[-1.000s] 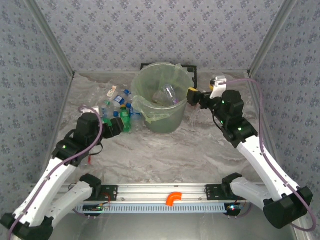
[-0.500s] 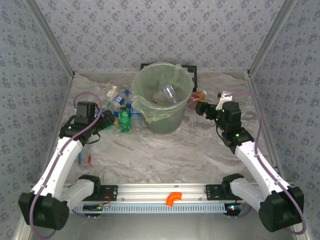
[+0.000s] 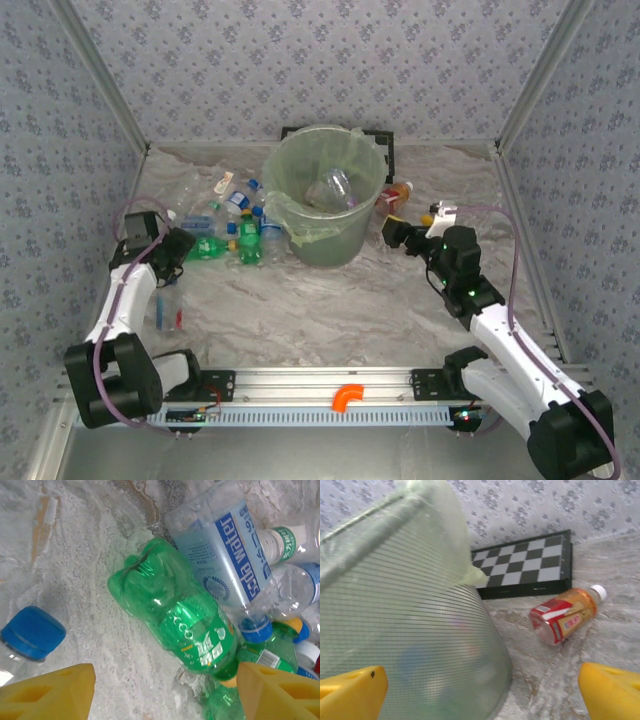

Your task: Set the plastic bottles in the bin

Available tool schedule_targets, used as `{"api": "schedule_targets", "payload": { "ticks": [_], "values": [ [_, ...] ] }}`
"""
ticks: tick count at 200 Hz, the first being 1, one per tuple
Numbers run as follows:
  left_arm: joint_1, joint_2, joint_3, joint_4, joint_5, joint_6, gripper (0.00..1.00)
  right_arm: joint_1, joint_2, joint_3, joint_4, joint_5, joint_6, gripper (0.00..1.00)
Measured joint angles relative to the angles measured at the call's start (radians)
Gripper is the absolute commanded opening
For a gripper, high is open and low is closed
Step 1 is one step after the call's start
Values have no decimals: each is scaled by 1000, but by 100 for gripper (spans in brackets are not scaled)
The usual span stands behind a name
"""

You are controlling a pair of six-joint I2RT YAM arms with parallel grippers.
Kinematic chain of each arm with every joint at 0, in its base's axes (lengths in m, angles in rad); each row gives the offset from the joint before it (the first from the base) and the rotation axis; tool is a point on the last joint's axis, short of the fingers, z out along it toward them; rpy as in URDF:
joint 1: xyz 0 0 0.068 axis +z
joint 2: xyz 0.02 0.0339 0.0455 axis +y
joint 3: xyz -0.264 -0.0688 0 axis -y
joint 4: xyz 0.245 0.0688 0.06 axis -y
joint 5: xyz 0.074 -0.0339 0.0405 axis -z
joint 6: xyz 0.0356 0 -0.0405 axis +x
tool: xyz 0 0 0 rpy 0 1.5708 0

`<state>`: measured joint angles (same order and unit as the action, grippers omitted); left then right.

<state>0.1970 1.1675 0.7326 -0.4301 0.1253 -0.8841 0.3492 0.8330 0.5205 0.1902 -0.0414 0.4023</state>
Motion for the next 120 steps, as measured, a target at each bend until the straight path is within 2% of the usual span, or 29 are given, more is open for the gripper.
{"api": "schedule_targets", "payload": {
  "ticks": [57,120],
  "values": [
    [52,129,-81,244,74,-132,78,72,1,0,11,12,-29,100],
    [54,286,-81,372,111,-185,79,82,1,0,11,54,-44,100]
  ]
}}
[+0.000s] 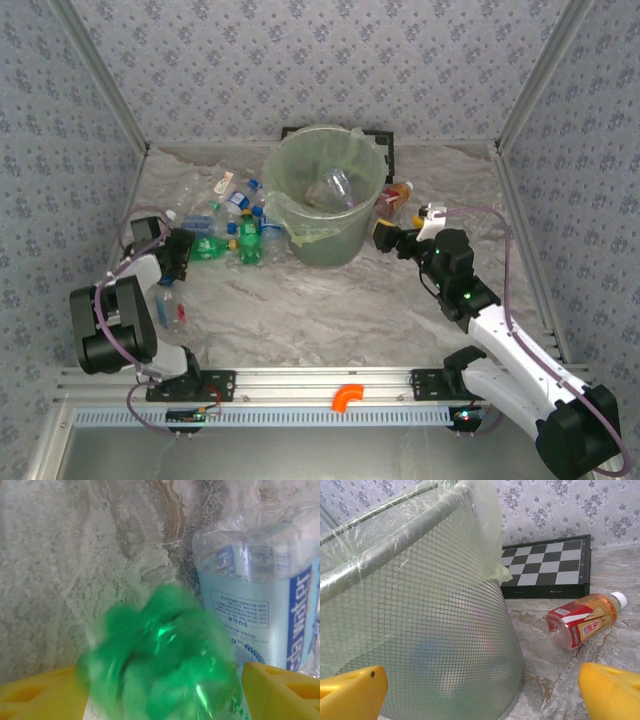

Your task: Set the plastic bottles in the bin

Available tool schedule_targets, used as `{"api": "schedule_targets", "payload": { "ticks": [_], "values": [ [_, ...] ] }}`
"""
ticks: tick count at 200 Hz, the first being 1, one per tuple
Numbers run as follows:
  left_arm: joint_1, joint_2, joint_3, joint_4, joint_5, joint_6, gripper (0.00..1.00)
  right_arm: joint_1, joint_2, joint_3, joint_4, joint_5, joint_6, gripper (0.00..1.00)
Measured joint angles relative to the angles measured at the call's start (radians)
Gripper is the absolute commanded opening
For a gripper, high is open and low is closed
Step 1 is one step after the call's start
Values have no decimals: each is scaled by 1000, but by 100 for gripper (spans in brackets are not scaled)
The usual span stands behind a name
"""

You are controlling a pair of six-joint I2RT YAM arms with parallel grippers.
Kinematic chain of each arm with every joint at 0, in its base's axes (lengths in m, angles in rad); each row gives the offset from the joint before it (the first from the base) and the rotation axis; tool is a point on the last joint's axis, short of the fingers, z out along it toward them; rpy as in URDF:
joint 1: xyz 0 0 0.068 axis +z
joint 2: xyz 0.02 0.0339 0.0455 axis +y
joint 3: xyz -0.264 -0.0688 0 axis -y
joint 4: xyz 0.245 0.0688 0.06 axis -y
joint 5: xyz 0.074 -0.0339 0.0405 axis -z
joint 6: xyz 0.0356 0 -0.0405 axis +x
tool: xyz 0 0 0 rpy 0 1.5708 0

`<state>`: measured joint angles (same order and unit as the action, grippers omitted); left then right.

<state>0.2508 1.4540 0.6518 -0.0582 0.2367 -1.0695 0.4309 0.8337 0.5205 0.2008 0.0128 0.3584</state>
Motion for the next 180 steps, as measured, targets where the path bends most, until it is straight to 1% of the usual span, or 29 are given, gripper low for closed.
{"api": "schedule_targets", "payload": {
  "ticks": [16,38,51,61,70,77,102,124,133,139,147,161,180],
  "values": [
    [0,34,2,18,7,-13,78,0,0,0,0,7,-2,100],
    [6,40,8,15,15,-24,78,0,0,0,0,17,-5,100],
    [7,42,11,9,15,-24,72,0,0,0,0,20,-8,100],
    [8,42,11,4,13,-25,70,0,0,0,0,23,-8,100],
    [9,44,11,2,13,-23,63,0,0,0,0,25,-8,100],
    [11,44,11,-2,13,-26,60,0,0,0,0,26,-8,100],
    [9,41,11,9,13,-23,60,2,0,0,0,27,-8,100],
    [9,25,11,2,5,-17,58,4,0,0,0,28,-8,100],
    [9,11,11,-5,2,-13,54,4,0,0,0,29,-8,100],
    [9,0,11,-9,-1,-13,54,4,-1,0,0,29,-8,100],
    [9,-19,11,-18,-3,-12,54,6,-2,0,0,29,-8,100],
    [9,-58,11,-31,-11,-6,57,6,-5,0,0,31,-8,100],
    [9,-114,18,-60,-19,4,57,11,-14,0,0,36,-8,100]
  ]
}}
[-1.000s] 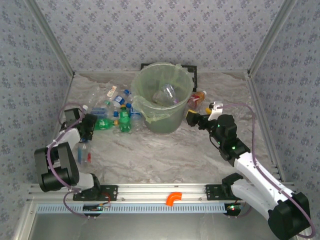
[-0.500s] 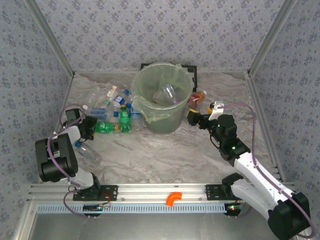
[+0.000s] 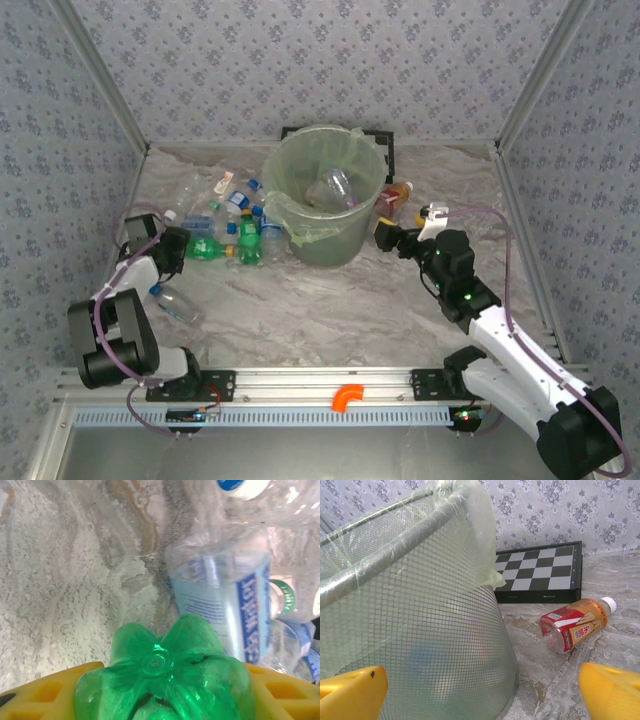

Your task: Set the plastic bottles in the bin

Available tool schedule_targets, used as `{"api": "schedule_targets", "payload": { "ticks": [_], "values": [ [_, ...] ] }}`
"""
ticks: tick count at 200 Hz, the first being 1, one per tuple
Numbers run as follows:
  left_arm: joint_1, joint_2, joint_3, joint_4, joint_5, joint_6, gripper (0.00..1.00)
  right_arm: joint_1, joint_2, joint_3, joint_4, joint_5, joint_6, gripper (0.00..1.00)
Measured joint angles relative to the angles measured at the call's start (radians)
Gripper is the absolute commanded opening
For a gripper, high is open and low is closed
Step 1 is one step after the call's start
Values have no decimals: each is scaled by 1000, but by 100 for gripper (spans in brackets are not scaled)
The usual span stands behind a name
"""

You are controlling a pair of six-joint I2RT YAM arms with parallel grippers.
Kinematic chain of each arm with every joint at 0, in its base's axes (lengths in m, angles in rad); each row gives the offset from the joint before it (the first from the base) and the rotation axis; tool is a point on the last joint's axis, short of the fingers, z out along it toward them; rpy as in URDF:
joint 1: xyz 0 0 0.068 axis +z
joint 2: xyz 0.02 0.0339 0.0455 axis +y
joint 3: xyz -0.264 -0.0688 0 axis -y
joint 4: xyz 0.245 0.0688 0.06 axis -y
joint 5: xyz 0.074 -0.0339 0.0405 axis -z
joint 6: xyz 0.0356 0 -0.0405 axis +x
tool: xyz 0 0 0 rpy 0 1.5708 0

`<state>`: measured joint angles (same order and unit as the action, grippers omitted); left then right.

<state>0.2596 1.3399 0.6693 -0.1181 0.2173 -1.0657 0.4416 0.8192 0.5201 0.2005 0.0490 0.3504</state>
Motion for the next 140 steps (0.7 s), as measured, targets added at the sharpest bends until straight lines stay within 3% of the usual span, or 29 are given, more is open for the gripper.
{"api": "schedule_targets", "payload": {
  "ticks": [69,140],
  "values": [
    [-88,-222,120,-136,-84,64,57,11,-11,0,0,4,-2,100],
    [-342,-355,272,-229,-274,182,57,21,-22,0,0,8,-7,100]
  ]
}}
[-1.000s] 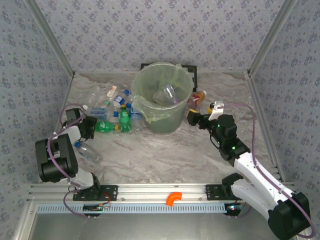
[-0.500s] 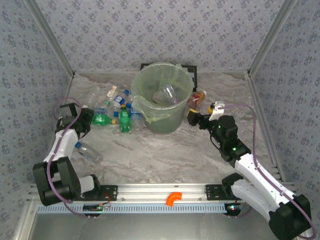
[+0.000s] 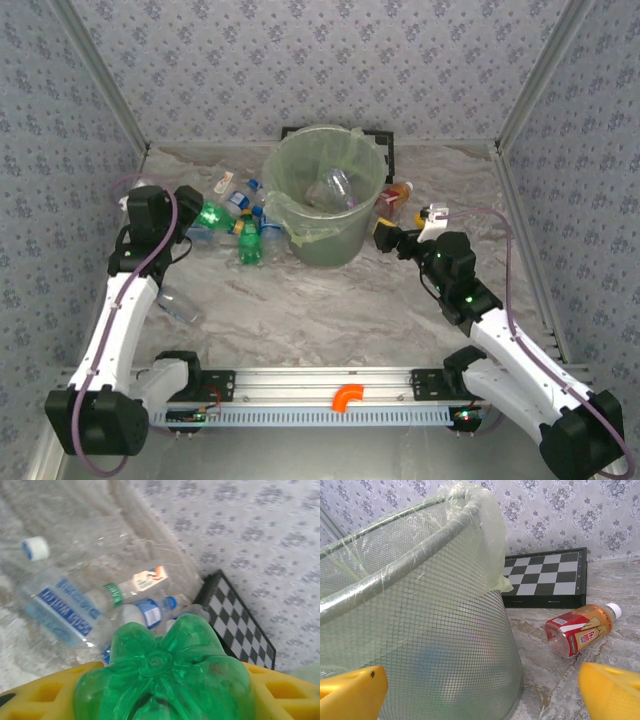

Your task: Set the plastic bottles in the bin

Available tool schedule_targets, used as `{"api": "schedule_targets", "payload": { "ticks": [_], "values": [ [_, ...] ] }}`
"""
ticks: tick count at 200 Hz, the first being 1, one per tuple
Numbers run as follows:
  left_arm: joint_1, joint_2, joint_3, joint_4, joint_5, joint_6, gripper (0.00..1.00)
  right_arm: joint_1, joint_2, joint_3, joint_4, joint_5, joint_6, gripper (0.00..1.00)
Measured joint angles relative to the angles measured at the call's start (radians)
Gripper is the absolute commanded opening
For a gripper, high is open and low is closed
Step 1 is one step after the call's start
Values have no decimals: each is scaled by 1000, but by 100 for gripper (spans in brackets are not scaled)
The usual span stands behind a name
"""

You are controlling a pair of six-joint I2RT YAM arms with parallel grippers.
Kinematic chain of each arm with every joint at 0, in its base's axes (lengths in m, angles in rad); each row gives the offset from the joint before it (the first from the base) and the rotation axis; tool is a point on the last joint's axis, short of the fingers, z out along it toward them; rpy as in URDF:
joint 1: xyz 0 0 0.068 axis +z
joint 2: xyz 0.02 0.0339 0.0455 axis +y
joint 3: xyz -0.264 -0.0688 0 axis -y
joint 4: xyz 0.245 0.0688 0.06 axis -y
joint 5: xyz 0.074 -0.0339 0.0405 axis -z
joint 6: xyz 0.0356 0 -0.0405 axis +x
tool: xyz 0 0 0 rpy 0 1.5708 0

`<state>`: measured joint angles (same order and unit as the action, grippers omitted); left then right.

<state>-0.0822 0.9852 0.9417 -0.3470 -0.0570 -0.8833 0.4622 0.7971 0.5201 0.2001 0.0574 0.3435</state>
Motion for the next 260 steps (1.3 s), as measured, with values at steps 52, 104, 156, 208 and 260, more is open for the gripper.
{"api": "schedule_targets", "payload": {
  "ticks": [52,104,156,208,260],
  "values": [
    [-229,-6,150,-10,-164,170,54,3,-18,0,-1,4,-4,100],
    [-407,69,341,-8,-287,407,53,12,-45,-3,0,7,-16,100],
    [-515,181,487,19,-336,626,52,32,-72,-24,23,-17,-33,100],
    [-570,295,520,82,-303,748,51,85,-112,-52,74,-84,-84,100],
    [-587,363,575,81,-286,805,51,119,-112,-52,89,-99,-123,100]
  ]
}}
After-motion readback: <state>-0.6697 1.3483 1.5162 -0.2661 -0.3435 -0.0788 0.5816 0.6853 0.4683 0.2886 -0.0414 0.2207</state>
